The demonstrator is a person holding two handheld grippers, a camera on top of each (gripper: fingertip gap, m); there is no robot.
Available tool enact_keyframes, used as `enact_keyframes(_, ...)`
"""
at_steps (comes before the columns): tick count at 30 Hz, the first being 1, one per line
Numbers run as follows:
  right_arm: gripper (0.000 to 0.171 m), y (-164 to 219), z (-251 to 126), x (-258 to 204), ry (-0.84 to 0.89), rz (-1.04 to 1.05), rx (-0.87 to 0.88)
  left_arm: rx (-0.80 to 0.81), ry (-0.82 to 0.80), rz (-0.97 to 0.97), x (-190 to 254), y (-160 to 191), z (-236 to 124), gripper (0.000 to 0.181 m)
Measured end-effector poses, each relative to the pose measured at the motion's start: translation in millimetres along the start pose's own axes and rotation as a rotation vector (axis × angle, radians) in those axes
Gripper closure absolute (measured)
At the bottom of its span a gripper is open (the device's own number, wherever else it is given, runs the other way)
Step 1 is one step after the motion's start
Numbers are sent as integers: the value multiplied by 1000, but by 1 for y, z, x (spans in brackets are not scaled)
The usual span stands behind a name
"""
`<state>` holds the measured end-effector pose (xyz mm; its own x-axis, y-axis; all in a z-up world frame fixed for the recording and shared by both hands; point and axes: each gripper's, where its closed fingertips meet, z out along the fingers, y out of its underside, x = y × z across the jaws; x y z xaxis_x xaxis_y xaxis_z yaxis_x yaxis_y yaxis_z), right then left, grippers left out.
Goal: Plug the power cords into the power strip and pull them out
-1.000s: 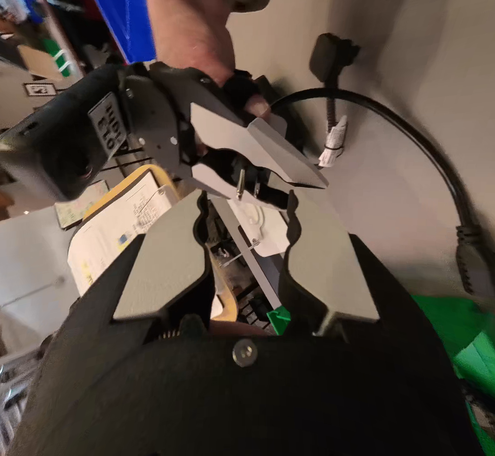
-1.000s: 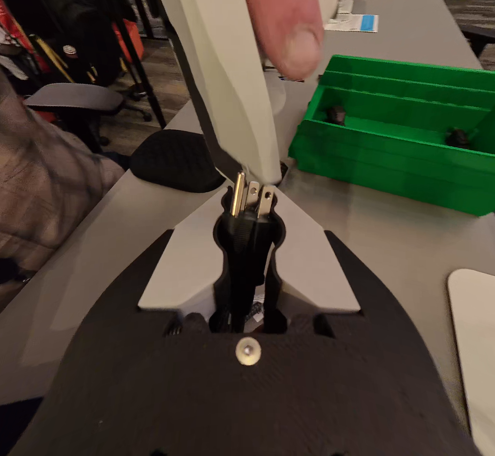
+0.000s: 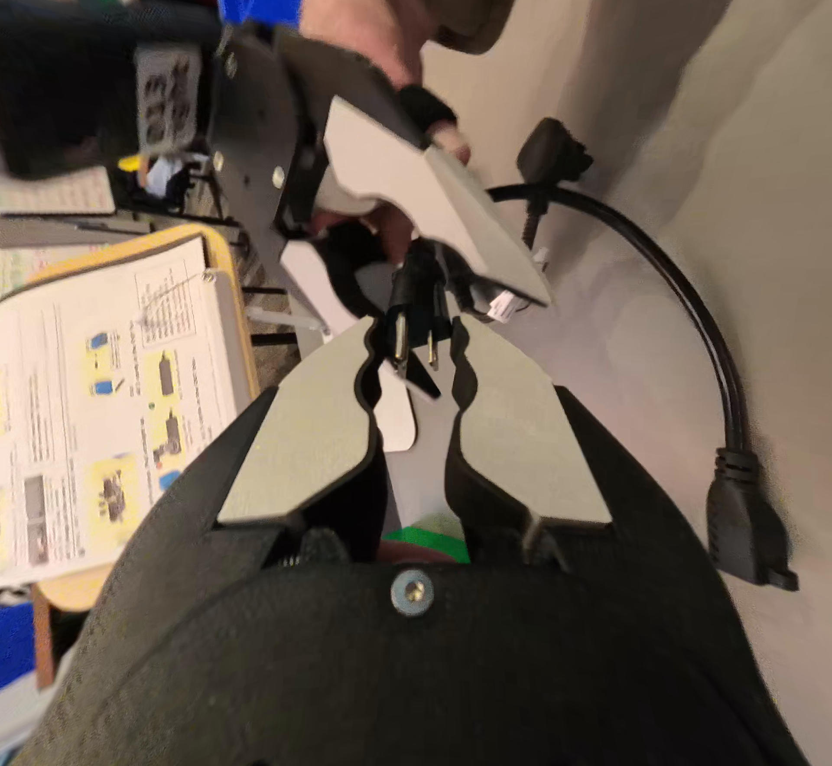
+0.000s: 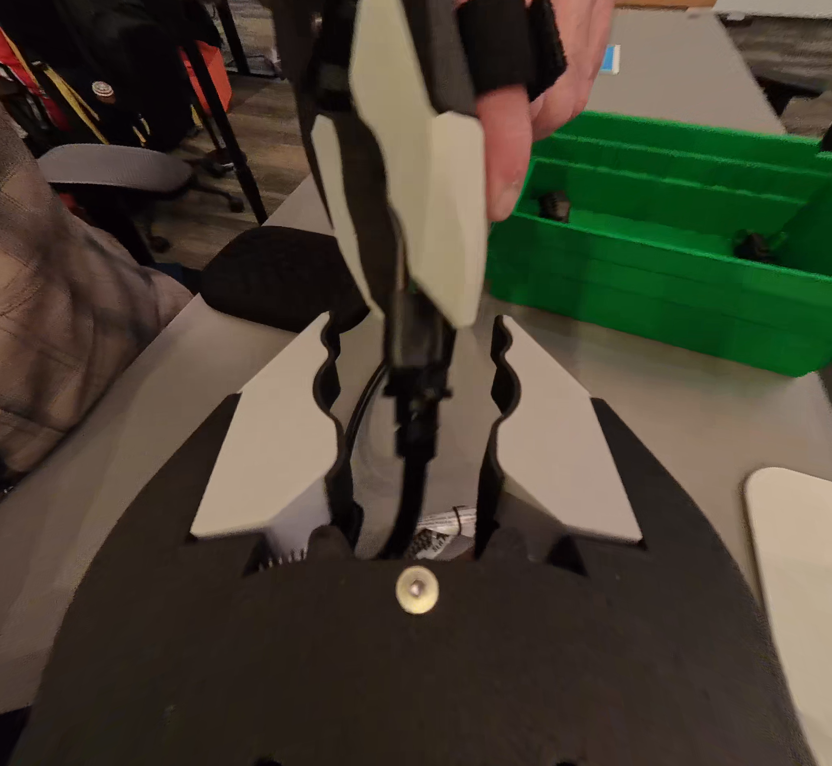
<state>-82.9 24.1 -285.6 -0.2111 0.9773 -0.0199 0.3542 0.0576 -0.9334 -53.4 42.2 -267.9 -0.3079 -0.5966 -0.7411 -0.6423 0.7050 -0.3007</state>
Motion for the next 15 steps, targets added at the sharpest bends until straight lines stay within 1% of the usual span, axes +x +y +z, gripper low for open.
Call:
enact_keyframes(5,114,-31,-29,9,121,-132,142,39,-81,-245,-22,18,-22,154)
enact_keyframes(9,120,-46,-39,17,197,-182,234,124,-129,-404,-28,22,-36,154)
enact_keyframes(11,119,-50,-40,23,230,-173,279,184,-150,-473,-32,18,-42,154)
enact_keyframes(15,122,-49,-29,22,193,-155,324,316,-173,-572,-35,4,-48,154)
